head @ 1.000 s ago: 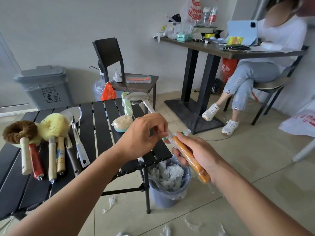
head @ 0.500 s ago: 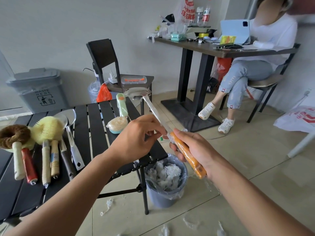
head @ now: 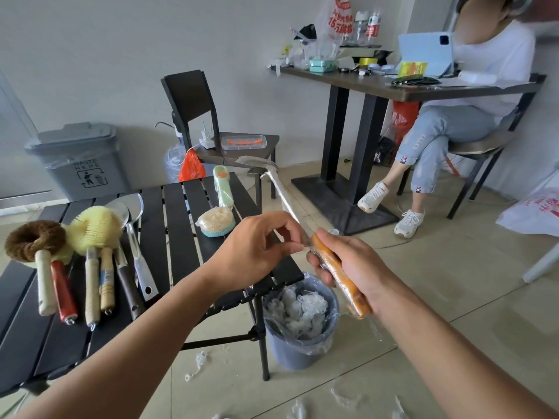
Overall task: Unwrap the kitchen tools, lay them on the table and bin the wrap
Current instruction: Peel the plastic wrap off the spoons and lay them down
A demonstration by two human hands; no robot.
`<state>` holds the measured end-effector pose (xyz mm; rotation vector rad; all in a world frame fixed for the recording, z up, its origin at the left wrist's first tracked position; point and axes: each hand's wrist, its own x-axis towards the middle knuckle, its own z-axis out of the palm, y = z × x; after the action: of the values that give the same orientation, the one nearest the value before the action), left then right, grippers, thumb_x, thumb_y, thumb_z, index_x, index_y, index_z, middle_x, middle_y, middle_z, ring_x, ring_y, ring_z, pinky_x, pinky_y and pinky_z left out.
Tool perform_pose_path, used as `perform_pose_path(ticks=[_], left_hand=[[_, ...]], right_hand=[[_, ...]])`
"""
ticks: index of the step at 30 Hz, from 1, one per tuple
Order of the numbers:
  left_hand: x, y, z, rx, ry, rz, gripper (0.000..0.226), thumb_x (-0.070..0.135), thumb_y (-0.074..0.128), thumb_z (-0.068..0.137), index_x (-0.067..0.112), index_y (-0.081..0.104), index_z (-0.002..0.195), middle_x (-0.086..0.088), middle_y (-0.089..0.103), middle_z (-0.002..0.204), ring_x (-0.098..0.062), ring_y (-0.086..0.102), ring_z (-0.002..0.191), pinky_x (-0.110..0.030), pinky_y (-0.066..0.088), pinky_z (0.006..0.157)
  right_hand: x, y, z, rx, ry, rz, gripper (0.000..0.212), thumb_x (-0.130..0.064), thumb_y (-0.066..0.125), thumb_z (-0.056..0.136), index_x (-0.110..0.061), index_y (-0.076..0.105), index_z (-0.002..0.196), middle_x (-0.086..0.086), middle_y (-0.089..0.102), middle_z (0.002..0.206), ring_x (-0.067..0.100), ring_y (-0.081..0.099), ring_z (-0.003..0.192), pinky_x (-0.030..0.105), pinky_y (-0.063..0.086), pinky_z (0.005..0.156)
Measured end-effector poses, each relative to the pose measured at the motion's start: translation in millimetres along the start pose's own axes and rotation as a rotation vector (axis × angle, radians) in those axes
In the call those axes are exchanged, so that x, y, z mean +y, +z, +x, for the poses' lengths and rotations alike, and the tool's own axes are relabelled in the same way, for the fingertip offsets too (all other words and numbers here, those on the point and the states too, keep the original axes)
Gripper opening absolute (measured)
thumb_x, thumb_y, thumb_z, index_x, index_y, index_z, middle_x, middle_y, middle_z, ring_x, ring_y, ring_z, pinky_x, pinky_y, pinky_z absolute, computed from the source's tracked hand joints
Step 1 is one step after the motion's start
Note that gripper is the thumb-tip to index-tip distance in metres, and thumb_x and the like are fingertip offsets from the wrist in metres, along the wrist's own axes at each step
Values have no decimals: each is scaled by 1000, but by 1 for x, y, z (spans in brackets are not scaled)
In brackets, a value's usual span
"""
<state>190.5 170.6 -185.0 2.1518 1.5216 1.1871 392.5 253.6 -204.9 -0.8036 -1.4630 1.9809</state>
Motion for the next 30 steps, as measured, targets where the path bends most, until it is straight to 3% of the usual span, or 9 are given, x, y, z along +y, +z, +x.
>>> perform_pose_path(ticks=[4, 7, 13, 16, 19, 23, 25, 28, 30], left_hand=[[-2, 6, -2, 7, -32, 3, 13, 23, 81, 94, 19, 73, 104, 9, 74, 98, -17, 73, 91, -41, 61, 80], [0, 7, 0, 11, 3, 91, 13, 36, 83, 88, 28, 79, 97, 7, 67, 93, -20, 67, 83, -37, 58, 72], [2, 11, -1, 3, 38, 123, 7, 23, 79, 95, 20, 72, 94, 8, 62, 104, -16, 65, 94, -26, 55, 79], [4, 10, -1, -23, 50, 48, 7, 18, 75, 98, 16, 68, 96, 7, 69, 102, -19, 68, 96, -33, 57, 83], [3, 7, -3, -69, -27, -119, 5, 14, 71, 101, 15, 67, 98, 2, 74, 99, -26, 72, 94, -50, 60, 83], [3, 7, -4, -127, -116, -289, 14, 16, 79, 95, 11, 67, 101, -7, 75, 100, -29, 74, 97, -56, 60, 91], [4, 10, -4, -146, -130, -209, 24, 24, 88, 87, 17, 70, 102, 0, 75, 98, -23, 75, 94, -51, 62, 88], [4, 15, -2, -142, -70, -64, 16, 22, 90, 85, 21, 77, 95, 6, 72, 98, -20, 71, 92, -43, 61, 82], [5, 13, -1, -162, -47, -53, 11, 20, 87, 88, 20, 77, 93, 7, 71, 99, -18, 69, 94, -34, 57, 81]], right_hand=[[2, 1, 1, -9, -10, -21, 33, -46, 67, 98, -18, 82, 89, 11, 70, 79, 16, 60, 54, 22, 49, 49], [4, 1, 1, -18, -18, -50, 38, -51, 68, 95, -16, 83, 99, 8, 70, 79, 16, 61, 57, 22, 51, 52], [1, -1, 1, -62, -7, -33, 32, -48, 67, 98, -19, 81, 91, 6, 71, 85, 18, 65, 67, 27, 55, 65], [-1, -2, 2, -53, -16, -49, 36, -48, 68, 96, -14, 80, 99, 6, 70, 86, 20, 67, 71, 30, 54, 68], [-2, -2, 2, -55, -10, -27, 34, -47, 69, 95, -15, 82, 96, 9, 72, 87, 19, 69, 69, 24, 54, 59], [-2, -2, 1, -45, -45, -103, 34, -50, 70, 91, -19, 83, 94, 15, 72, 85, 21, 71, 72, 27, 58, 65], [1, -2, 1, -26, -66, -155, 38, -53, 69, 86, -21, 83, 100, 21, 74, 92, 23, 73, 77, 30, 62, 71], [6, -1, 3, -34, -67, -154, 39, -56, 69, 85, -22, 83, 99, 17, 76, 90, 21, 74, 74, 28, 62, 69], [7, -1, 4, -18, -64, -170, 43, -59, 70, 85, -20, 82, 98, 20, 76, 93, 23, 74, 79, 33, 64, 78]])
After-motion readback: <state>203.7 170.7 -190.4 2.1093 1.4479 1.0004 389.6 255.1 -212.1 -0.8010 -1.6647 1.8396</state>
